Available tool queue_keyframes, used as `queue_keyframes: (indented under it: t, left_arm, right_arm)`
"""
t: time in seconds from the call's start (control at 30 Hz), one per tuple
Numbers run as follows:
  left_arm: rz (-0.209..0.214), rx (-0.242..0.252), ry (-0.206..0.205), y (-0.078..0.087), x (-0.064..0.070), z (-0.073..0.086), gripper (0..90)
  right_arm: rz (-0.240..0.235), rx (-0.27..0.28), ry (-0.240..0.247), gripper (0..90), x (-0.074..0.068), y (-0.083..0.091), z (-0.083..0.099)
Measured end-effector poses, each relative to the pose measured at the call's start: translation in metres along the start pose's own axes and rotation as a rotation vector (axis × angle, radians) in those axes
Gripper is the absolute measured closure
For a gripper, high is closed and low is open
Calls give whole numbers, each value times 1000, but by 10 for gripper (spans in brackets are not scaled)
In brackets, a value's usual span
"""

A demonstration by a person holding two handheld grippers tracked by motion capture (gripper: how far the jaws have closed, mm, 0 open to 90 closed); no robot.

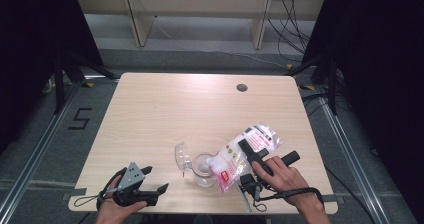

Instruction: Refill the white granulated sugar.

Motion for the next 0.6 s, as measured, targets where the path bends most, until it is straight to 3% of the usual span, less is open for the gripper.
queue_keyframes:
  t: [0.47,0.6]
  left_arm:
    - [-1,9,12,0,1,-1,204]
    - [2,-3,-1,0,0,0,204]
  right_arm:
    - [4,3,3,530,1,1,1]
    - [7,6,1,531,1,1,1]
Point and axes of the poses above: each handheld gripper's, and its own axes: y roughly backward along the jaws, z roughly out of its underside, x roughly to its right, the point moved 4 cm from there along -y, roughly forward along the jaws, and after that the axes turned 13 degrees about -y, right-handed, at the moved point
